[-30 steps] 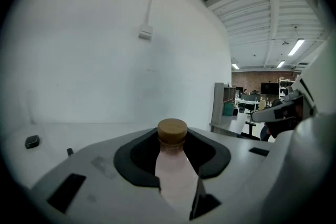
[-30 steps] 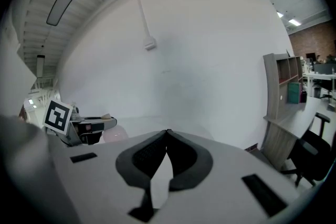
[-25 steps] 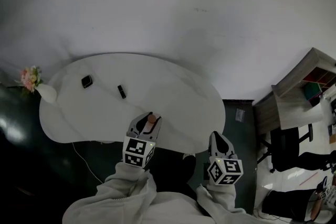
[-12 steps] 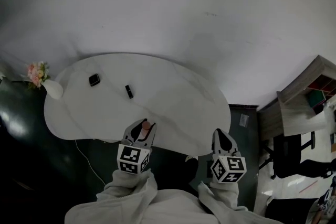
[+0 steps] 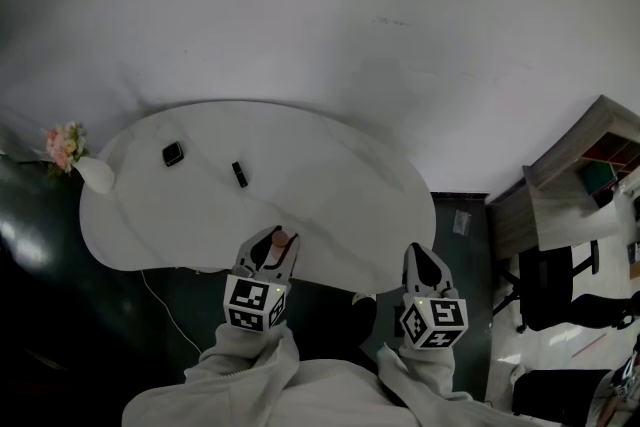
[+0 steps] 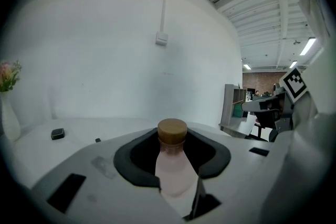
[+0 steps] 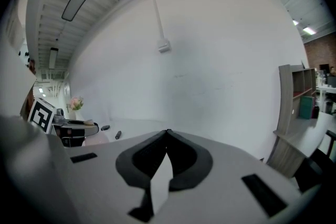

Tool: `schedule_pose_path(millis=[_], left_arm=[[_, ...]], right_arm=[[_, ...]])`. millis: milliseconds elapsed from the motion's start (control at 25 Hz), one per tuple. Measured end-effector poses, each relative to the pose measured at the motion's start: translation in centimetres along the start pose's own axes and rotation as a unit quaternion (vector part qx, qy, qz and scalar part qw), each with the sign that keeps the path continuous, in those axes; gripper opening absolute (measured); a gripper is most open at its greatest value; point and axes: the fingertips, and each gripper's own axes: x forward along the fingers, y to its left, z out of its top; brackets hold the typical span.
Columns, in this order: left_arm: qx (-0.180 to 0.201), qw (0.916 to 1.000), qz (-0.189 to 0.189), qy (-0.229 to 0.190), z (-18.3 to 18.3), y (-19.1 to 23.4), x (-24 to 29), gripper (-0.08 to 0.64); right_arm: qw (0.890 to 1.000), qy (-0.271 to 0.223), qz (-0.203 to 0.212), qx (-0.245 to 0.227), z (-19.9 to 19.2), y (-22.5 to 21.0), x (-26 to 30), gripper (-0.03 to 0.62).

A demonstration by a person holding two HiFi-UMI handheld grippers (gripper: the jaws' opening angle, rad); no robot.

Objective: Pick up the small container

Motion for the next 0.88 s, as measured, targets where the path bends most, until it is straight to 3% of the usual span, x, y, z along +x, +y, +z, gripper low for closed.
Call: schedule_pose_path(millis=[880], left_arm=[[0.005,0.9995,-0.031,0.0,-0.3,-1.5,0.4,0.133]], right_arm=[[1.0,-0.004,-0.027,0.005,-0.6,-0.2,-1.7,0.052]])
